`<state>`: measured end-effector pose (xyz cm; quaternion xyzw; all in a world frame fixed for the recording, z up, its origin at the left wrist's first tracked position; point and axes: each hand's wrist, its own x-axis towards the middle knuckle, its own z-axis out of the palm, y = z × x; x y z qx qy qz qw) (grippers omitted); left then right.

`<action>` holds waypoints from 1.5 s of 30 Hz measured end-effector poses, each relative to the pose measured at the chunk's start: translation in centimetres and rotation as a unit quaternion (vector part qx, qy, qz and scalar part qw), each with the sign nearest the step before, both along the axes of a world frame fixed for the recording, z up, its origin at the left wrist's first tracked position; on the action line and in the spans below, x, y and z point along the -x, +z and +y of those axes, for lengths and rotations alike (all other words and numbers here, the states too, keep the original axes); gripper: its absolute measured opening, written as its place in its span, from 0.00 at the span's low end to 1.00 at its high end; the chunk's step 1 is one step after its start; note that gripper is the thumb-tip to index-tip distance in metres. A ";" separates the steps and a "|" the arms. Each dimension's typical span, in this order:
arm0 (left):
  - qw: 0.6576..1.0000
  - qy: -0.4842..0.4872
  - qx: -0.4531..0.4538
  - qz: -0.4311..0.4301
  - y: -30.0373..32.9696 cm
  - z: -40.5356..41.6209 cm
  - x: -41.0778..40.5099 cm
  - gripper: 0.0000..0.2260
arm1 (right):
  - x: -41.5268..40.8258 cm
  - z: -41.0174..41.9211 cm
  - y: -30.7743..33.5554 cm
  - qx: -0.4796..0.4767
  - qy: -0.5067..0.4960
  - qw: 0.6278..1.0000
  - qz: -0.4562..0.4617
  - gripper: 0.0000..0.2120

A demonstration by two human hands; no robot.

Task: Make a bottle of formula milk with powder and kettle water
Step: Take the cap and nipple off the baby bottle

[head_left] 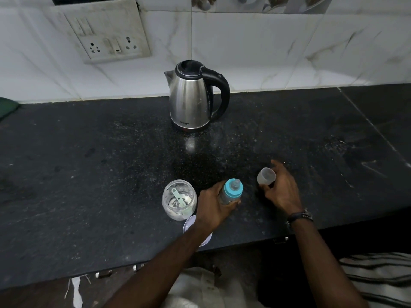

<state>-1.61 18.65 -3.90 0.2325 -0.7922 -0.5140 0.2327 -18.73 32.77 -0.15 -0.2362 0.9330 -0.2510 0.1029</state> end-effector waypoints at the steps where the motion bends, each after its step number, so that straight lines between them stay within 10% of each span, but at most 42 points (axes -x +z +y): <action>1: 1.000 0.001 0.002 0.000 0.0 0.0 0.0 0.24 | 0.0 0.0 0.1 -0.005 -0.001 1.000 -0.003 0.43; 27: 0.998 0.035 0.002 -0.045 -0.9 0.2 0.5 0.19 | -10.5 -6.9 5.9 -0.130 0.018 0.975 0.181 0.28; 45: 1.000 0.016 -0.002 -0.012 -0.5 0.1 0.1 0.26 | -6.2 -6.2 10.1 -0.191 0.421 0.882 0.086 0.14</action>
